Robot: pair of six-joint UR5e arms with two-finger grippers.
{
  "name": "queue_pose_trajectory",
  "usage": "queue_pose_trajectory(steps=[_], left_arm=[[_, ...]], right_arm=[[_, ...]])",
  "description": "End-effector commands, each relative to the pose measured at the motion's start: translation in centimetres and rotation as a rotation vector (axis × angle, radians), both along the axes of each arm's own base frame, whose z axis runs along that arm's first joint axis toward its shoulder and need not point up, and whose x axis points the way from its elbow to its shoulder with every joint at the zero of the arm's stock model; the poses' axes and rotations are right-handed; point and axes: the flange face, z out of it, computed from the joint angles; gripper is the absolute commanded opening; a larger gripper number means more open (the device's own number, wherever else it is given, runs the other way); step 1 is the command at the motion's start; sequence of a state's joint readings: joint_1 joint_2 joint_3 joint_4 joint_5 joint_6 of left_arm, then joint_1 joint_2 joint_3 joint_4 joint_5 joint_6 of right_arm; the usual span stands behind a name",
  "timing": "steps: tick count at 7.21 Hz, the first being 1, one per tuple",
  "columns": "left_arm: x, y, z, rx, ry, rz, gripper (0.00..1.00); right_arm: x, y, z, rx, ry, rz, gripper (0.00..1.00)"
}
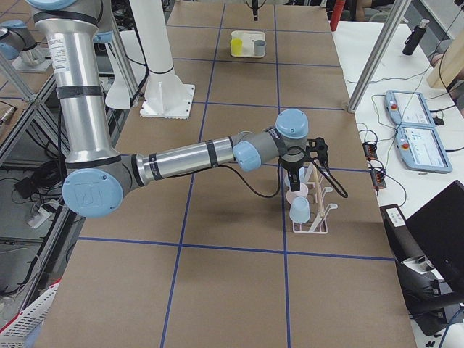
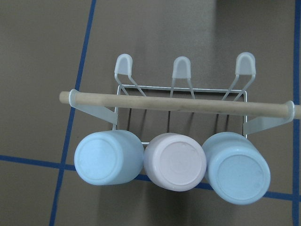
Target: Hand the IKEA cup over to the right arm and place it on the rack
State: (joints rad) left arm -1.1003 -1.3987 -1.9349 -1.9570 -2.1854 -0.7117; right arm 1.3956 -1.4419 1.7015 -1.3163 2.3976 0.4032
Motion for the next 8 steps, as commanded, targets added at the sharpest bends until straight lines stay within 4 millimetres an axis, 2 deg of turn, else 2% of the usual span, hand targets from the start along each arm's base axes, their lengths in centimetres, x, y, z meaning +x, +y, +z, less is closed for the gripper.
queue_pose_trajectory(steps=[1, 2, 3, 5, 6, 8], left_arm=[[5.3, 2.5, 0.6, -0.041, -0.009, 0.099, 1.00], [6.9, 3.4, 1.2, -0.037, -0.039, 0.126, 1.00], [5.7, 4.8, 2.7, -0.063, -0.060, 0.123, 1.00], [4.9, 6.0, 3.5, -0.088, -0.068, 0.126, 1.00], [4.9, 6.3, 3.7, -0.098, -0.066, 0.134, 1.00], [6.1, 6.7, 4.7, -0.112, -0.077, 0.164, 1.00]], right_arm=[[-0.2, 0.4, -0.1, -0.004, -0.003, 0.000, 0.98], [-0.4, 0.4, 0.0, -0.005, -0.003, -0.005, 0.98], [-0.7, 0.4, 0.1, -0.006, -0.002, -0.009, 0.98], [-0.8, 0.4, 0.1, -0.008, -0.002, -0.011, 0.98], [-0.9, 0.4, 0.0, -0.006, -0.002, -0.011, 0.98], [-0.9, 0.5, 0.1, -0.008, -0.002, -0.013, 0.98]])
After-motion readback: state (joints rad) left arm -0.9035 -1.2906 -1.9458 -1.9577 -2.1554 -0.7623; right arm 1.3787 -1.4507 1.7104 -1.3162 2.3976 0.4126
